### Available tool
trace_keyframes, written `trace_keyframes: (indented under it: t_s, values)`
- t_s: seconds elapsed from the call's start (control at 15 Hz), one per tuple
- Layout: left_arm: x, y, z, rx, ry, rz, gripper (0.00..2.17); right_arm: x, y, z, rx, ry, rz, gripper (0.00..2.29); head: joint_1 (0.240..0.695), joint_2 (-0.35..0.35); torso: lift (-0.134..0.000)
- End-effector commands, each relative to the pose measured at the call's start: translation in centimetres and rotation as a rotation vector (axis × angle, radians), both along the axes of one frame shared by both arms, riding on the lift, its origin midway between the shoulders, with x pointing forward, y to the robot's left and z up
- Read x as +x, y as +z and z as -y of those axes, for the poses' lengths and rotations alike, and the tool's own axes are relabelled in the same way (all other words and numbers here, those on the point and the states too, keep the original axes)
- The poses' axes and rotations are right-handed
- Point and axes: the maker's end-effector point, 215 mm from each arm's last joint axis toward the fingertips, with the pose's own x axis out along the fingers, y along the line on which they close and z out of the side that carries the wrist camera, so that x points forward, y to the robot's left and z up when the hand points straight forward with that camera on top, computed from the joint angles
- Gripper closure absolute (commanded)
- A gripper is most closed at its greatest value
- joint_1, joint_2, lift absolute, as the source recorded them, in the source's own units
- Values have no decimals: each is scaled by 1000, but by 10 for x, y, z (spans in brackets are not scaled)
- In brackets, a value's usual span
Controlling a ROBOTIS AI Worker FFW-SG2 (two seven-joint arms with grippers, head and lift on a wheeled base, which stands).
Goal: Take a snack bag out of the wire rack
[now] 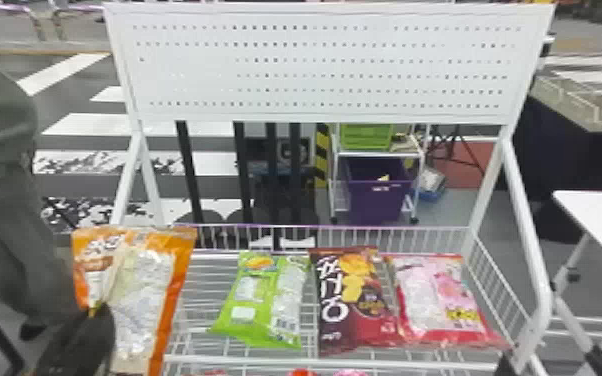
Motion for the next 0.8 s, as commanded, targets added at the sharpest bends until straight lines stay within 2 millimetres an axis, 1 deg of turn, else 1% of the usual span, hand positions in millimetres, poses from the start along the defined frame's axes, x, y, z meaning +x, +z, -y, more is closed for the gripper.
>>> trace_keyframes:
  t_s: [0.0,0.53,0.6,0.67,0.73]
  values:
    - [0,1,0,0,-1,1,1872,0,1,1,-2,-1,1,90,499,0,0]
    - [0,2,1,-1,-1,3,1872,1,0,2,-10,-1,1,90,499,0,0]
    - [0,2,1,-2,-2,2,1872,6,-5,2,-11,0,1,90,499,0,0]
    - [-1,1,3,-5,-5,1,1872,18,-17,-2,-6,11,0,90,499,0,0]
    - [-1,0,5,-5,-7,-2,1872,33,-29,-14,4,38,0,90,499,0,0]
